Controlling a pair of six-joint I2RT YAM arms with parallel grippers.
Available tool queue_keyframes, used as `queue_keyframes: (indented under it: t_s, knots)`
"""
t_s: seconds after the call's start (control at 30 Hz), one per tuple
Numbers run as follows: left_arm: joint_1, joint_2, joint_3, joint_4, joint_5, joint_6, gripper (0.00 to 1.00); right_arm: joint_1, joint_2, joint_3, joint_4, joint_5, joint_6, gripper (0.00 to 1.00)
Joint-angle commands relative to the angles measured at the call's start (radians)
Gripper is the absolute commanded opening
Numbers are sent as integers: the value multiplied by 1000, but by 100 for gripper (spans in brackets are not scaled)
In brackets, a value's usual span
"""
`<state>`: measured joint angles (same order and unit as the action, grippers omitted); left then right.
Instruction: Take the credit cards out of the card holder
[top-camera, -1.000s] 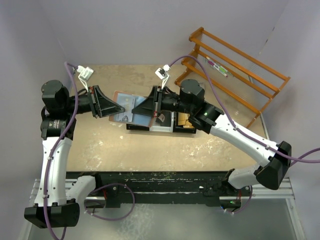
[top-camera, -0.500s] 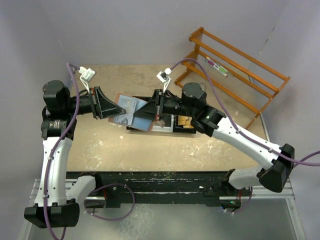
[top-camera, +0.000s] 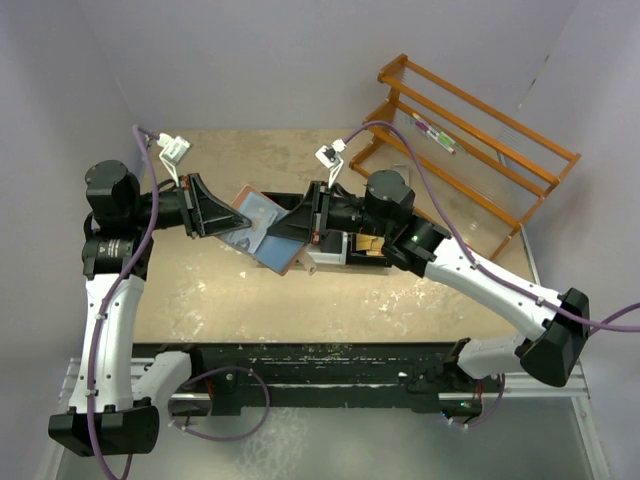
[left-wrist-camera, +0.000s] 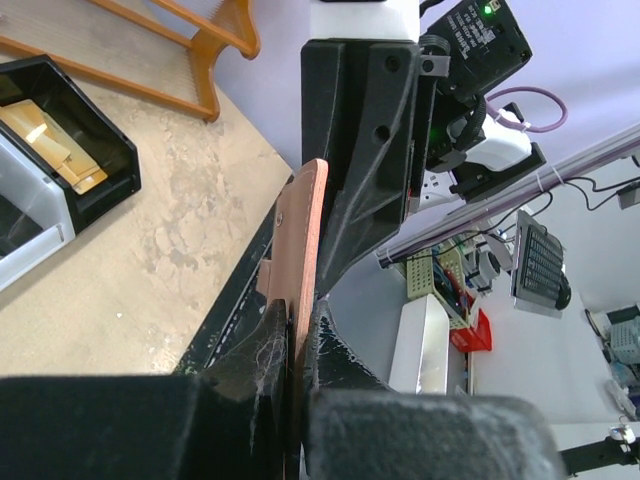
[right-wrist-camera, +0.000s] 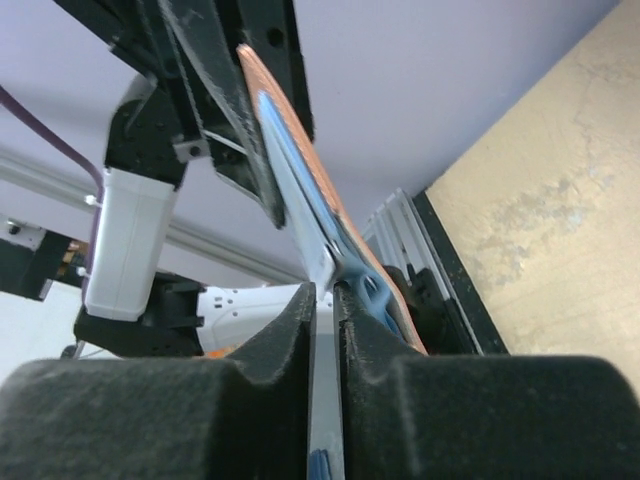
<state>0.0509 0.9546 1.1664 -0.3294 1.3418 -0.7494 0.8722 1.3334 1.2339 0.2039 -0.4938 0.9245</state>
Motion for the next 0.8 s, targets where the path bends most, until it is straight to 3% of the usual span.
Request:
queue_keyframes:
  t_s: [0.0,0.17,0.33,0.5,0.77]
  knots:
    - [-1,-10,21,46,0,-22,0,4,-1,-26,202,-23,80,19]
    - [-2,-15,24,52,-22,-33,0,4,-5,-72,304,12,150,36]
    - [-2,-24,20,94,-38,-79,0,6,1,-87,301,65,184,38]
    - [-2,-51,-14,141,-88,-117,0,21,30,-87,315,126,228,29]
    - [-2,-91,-95,192,-101,-173,2,27,64,-57,334,146,250,7]
